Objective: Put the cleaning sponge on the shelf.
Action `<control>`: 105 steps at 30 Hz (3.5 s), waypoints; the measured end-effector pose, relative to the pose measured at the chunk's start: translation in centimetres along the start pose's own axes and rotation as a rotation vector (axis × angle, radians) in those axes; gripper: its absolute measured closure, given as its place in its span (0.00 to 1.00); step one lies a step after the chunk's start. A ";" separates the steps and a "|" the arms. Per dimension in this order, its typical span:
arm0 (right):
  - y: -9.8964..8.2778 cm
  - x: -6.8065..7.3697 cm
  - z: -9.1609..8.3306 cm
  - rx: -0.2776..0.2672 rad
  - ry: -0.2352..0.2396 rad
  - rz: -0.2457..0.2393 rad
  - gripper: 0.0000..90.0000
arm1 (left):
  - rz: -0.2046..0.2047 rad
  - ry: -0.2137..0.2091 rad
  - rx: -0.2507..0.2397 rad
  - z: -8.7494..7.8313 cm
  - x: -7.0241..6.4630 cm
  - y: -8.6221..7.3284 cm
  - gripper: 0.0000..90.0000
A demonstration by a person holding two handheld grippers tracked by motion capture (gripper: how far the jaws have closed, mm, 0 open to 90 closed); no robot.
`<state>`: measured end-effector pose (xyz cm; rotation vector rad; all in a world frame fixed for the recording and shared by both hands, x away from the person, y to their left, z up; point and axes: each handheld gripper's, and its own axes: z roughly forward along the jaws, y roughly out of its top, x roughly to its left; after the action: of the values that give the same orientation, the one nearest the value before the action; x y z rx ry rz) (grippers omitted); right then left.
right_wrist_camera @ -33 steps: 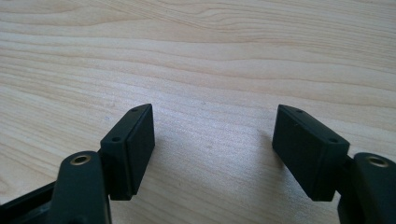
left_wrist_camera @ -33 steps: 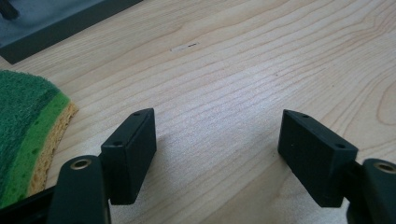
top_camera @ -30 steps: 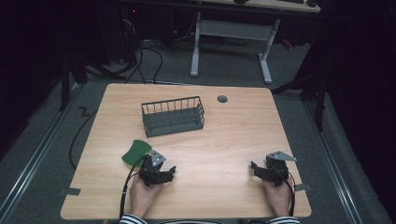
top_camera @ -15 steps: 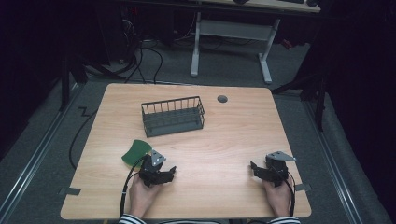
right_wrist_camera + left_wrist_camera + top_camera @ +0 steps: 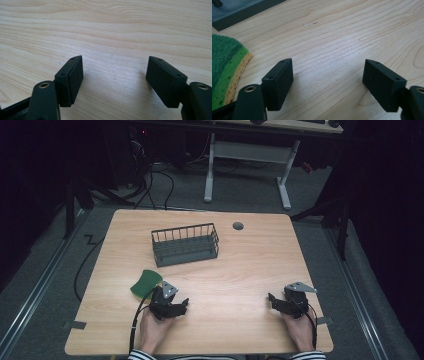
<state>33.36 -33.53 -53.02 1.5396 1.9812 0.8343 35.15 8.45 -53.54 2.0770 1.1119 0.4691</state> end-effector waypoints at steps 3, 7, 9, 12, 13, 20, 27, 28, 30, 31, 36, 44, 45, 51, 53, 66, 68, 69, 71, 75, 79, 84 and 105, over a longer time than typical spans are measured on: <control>0.1 0.1 0.0 0.011 -0.002 0.002 0.34 | 0.003 0.000 0.002 0.0 0.0 0.0 0.27; 0.3 0.5 0.0 0.003 -0.009 -0.024 0.42 | -0.007 -0.010 0.004 -0.3 0.1 0.0 0.28; 0.4 0.6 0.1 0.005 -0.017 -0.032 0.43 | -0.003 -0.011 0.000 -0.4 0.1 0.0 0.28; 0.7 1.4 0.3 0.007 -0.002 -0.048 0.46 | -0.013 -0.033 -0.020 -0.8 0.3 0.1 0.32; 0.7 1.4 0.3 0.007 -0.002 -0.048 0.46 | -0.013 -0.033 -0.020 -0.8 0.3 0.1 0.32; 1.9 2.2 0.0 0.007 0.083 -0.048 0.50 | -0.042 -0.081 -0.011 -2.3 1.1 0.5 0.36; 3.8 3.3 -0.4 -0.027 0.198 -0.068 0.56 | -0.054 -0.123 -0.040 -4.3 1.8 1.7 0.34; 4.6 3.7 -0.3 -0.038 0.233 -0.093 0.58 | -0.047 -0.127 -0.038 -4.9 2.0 2.3 0.33; 4.9 3.9 -0.2 -0.039 0.241 -0.097 0.58 | -0.045 -0.124 -0.038 -5.2 2.2 2.6 0.34; 5.3 4.1 -0.2 -0.043 0.254 -0.100 0.59 | -0.047 -0.124 -0.038 -5.4 2.4 3.0 0.34; 7.7 4.5 0.0 -0.070 0.297 -0.115 0.60 | -0.051 -0.092 -0.042 -6.2 3.8 4.4 0.34; 10.9 4.9 0.3 -0.087 0.337 -0.119 0.61 | -0.107 -0.056 -0.056 -7.8 6.7 6.3 0.31; 10.9 4.9 0.3 -0.087 0.337 -0.119 0.61 | -0.107 -0.056 -0.056 -7.8 6.7 6.3 0.31; 13.7 6.0 1.1 -0.086 0.357 -0.168 0.66 | -0.110 -0.022 -0.046 -9.0 8.7 7.8 0.33; 14.4 6.3 1.5 -0.083 0.357 -0.179 0.66 | -0.119 -0.002 -0.045 -9.1 9.5 8.4 0.33; 19.3 8.1 3.9 -0.063 0.358 -0.182 0.70 | -0.162 0.040 -0.097 -7.9 11.4 11.3 0.44; 20.1 8.5 4.4 -0.063 0.354 -0.178 0.69 | -0.158 0.056 -0.093 -7.1 11.7 12.2 0.45; 20.1 8.5 4.4 -0.063 0.354 -0.178 0.69 | -0.158 0.056 -0.093 -7.1 11.7 12.2 0.45; 21.2 8.8 5.2 -0.058 0.342 -0.167 0.69 | -0.166 0.068 -0.079 -6.3 12.1 12.7 0.46; 21.9 9.1 6.0 -0.049 0.338 -0.149 0.69 | -0.203 0.083 -0.055 -5.1 12.9 12.9 0.47; 22.5 9.7 7.0 -0.033 0.336 -0.134 0.69 | -0.235 0.095 -0.036 -3.9 13.8 12.8 0.48; 22.7 10.1 8.5 -0.011 0.303 -0.117 0.64 | -0.228 0.119 -0.016 -3.0 14.2 12.6 0.55; 22.9 10.9 10.3 0.042 0.292 -0.140 0.86 | -0.245 0.053 0.029 -0.7 14.2 12.4 0.81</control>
<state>53.32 -17.15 -43.73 1.3432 2.2965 1.0113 49.76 15.94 -44.15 1.9289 1.3911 0.3907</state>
